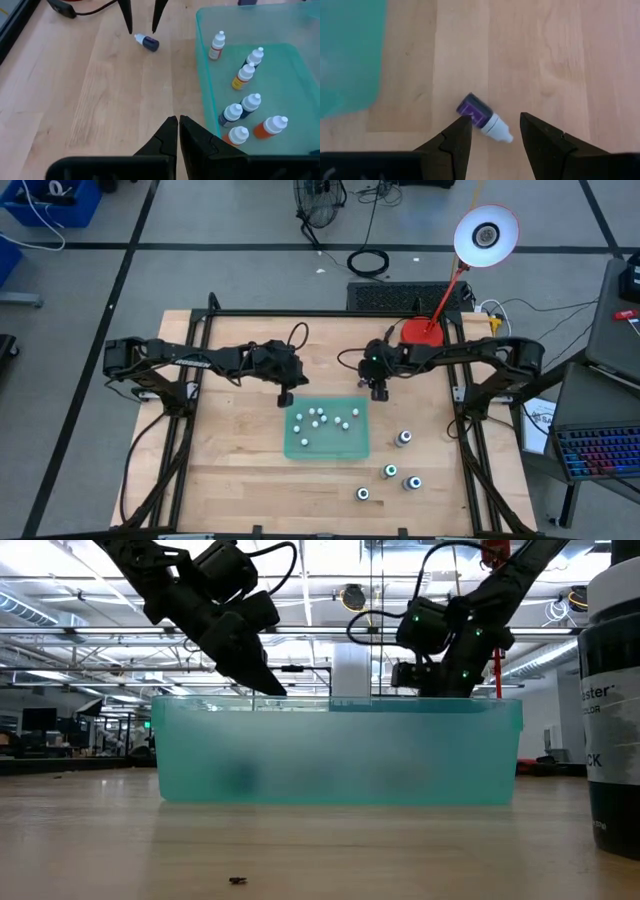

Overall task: Pick & Place food coloring
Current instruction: Put the small purple food coloring bottle into the blue bin

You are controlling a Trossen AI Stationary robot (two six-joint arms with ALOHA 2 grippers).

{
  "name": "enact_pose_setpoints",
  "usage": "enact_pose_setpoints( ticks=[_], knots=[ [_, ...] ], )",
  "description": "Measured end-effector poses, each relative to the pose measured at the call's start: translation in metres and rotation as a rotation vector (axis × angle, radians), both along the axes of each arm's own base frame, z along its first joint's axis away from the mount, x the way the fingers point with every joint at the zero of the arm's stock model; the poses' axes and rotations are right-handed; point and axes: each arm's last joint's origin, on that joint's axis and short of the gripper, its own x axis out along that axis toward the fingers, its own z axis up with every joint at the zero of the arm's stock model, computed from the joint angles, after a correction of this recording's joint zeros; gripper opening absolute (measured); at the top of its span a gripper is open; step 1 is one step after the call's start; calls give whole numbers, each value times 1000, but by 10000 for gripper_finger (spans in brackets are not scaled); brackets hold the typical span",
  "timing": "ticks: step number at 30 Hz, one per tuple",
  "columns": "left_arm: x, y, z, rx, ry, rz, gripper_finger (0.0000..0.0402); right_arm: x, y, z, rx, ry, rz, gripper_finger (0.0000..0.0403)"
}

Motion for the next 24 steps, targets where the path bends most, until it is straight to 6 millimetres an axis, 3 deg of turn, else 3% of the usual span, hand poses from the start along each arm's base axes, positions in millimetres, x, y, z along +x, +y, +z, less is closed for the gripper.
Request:
enact_pose_setpoints(
  ticks=[8, 17, 20, 24],
  knots=[
    [1, 0, 1, -11, -10, 9, 26, 7, -3, -28, -11, 82, 59, 155],
    [1, 0, 1, -10, -9, 9, 26, 8, -3, -28, 1, 67, 38, 150],
    [1, 0, 1, -11, -9, 10, 26, 9, -2, -28, 17, 54, 50, 120],
    [1, 0, 1, -12, -8, 10, 26, 11, -2, -27, 29, 25, 66, 44]
  ],
)
